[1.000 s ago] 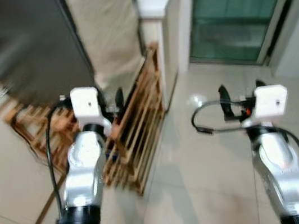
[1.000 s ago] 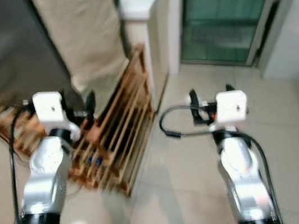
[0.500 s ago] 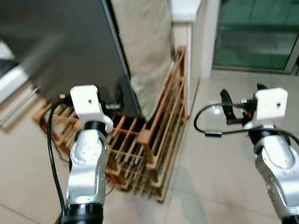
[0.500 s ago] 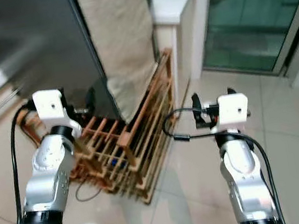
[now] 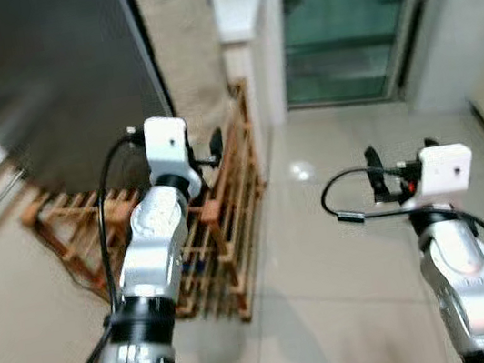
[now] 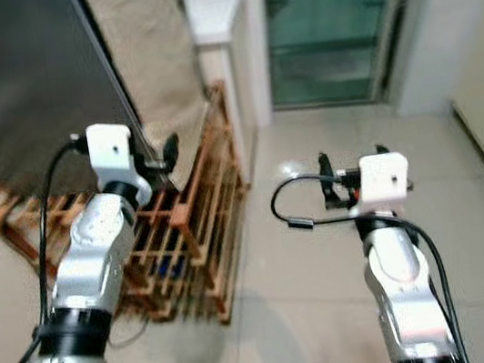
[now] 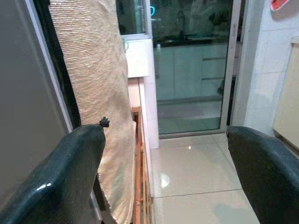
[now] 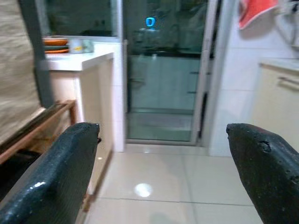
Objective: Restocking fridge
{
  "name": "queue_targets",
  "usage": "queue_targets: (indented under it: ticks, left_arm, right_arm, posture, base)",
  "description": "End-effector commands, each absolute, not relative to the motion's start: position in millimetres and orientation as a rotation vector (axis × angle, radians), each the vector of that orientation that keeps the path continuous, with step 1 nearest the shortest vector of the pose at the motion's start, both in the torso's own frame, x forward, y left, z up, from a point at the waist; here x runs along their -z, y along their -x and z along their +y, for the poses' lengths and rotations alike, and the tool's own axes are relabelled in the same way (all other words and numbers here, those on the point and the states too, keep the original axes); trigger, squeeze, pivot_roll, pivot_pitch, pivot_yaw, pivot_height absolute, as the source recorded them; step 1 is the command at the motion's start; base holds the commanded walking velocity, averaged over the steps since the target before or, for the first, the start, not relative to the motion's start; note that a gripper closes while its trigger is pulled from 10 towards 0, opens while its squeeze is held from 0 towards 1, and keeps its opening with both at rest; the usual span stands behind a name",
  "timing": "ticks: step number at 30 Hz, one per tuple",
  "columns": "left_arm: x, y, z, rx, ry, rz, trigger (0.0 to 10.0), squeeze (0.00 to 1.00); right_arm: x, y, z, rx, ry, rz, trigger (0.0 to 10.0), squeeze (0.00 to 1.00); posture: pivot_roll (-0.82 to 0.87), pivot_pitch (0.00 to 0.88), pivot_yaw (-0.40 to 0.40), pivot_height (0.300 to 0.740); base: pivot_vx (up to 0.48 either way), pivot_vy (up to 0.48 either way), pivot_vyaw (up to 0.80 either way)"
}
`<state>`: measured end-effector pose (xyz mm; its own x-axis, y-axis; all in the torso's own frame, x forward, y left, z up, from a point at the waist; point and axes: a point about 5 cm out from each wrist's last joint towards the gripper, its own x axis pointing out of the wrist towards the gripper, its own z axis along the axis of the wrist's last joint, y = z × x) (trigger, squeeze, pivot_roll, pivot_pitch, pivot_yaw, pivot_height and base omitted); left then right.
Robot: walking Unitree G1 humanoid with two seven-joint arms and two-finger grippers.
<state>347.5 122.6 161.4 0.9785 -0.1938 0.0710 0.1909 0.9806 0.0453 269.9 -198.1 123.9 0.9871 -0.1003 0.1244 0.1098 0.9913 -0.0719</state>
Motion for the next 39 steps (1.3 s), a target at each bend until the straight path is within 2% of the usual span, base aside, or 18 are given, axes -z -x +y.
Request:
queue_targets:
  ticks: [1,8,12,14,16,17,19,20,22,23,26,33,34,39]
  left_arm:
    - [-161.5,-348.0,128.8,0.148,-0.043,-0.08,10.0,0.0]
    - [-160.6,-343.8,129.1,0.143,-0.031,-0.086,10.0,0.0]
    - [-141.2,-287.5,153.3,0.363,-0.039,-0.121,10.0,0.0]
    - [-138.9,-280.4,155.9,0.382,-0.04,-0.121,10.0,0.0]
    - [-130.4,-256.1,169.5,0.352,-0.048,-0.1,10.0,0.0]
    - [-130.4,-256.1,169.5,0.352,-0.048,-0.1,10.0,0.0]
    - [-128.5,-238.7,182.7,0.142,-0.021,-0.104,10.0,0.0]
    - [-133.8,-242.4,180.3,0.063,0.006,-0.132,10.0,0.0]
    - [-138.3,-244.7,177.8,0.028,0.027,-0.151,10.0,0.0]
    - [-140.4,-254.9,173.6,-0.003,0.117,-0.139,10.0,0.0]
    - [-137.9,-263.7,172.7,-0.019,0.19,-0.102,10.0,0.0]
    - [-139.9,-265.8,162.9,0.049,0.156,-0.084,10.0,0.0]
    - [-145.7,-270.5,156.7,0.102,0.136,-0.108,10.0,0.0]
    - [-161.8,-279.1,143.3,0.204,0.098,-0.178,10.0,0.0]
  right_arm:
    - [-125.3,-270.4,-194.5,0.09,0.076,-0.128,10.0,0.0]
    - [-129.7,-270.1,-192.5,0.088,0.082,-0.157,10.0,0.0]
    - [-138.3,-231.8,-190.5,0.105,0.113,-0.207,10.0,0.0]
    - [-138.5,-226.7,-189.9,0.104,0.119,-0.209,10.0,0.0]
    - [-134.1,-208.1,-191.8,0.1,0.139,-0.19,10.0,0.0]
    - [-134.1,-208.1,-191.8,0.1,0.139,-0.19,10.0,0.0]
    - [-133.8,-191.0,-200.9,0.139,0.166,-0.191,10.0,0.0]
    - [-133.7,-190.9,-204.1,0.163,0.144,-0.193,10.0,0.0]
    - [-134.2,-191.1,-205.5,0.179,0.126,-0.192,10.0,0.0]
    - [-132.1,-196.7,-204.5,0.189,0.085,-0.182,10.0,0.0]
    - [-126.8,-203.9,-206.1,0.223,0.046,-0.161,10.0,0.0]
    - [-124.7,-208.1,-208.2,0.236,0.067,-0.15,10.0,0.0]
    - [-125.8,-212.4,-205.2,0.221,0.072,-0.157,10.0,0.0]
    - [-128.1,-222.8,-198.2,0.165,0.107,-0.173,10.0,0.0]
  posture:
    - [-0.12,0.0,0.067,0.74]
    - [-0.12,0.0,0.081,0.74]
    - [-0.12,0.0,0.084,0.74]
    - [-0.12,0.0,0.084,0.74]
    - [-0.11,0.0,0.079,0.74]
    - [-0.11,0.0,0.079,0.74]
    - [-0.1,0.0,0.057,0.74]
    - [-0.1,0.0,0.054,0.74]
    - [-0.1,0.0,0.053,0.74]
    - [-0.1,0.0,0.051,0.74]
    - [-0.11,0.0,0.056,0.74]
    - [-0.12,0.0,0.073,0.74]
    - [-0.12,0.0,0.073,0.74]
    - [-0.12,0.0,0.07,0.74]
  base:
    - [0.0,0.0,0.0]
    - [0.0,0.0,0.0]
    - [0.0,0.0,0.0]
    - [0.0,0.0,0.0]
    - [0.0,0.0,0.0]
    - [0.0,0.0,0.0]
    - [0.0,0.0,0.0]
    - [0.0,0.0,0.0]
    - [0.0,0.0,0.0]
    - [0.0,0.0,0.0]
    - [0.0,0.0,0.0]
    - [0.0,0.0,0.0]
    - [0.0,0.0,0.0]
    - [0.419,0.0,0.0]
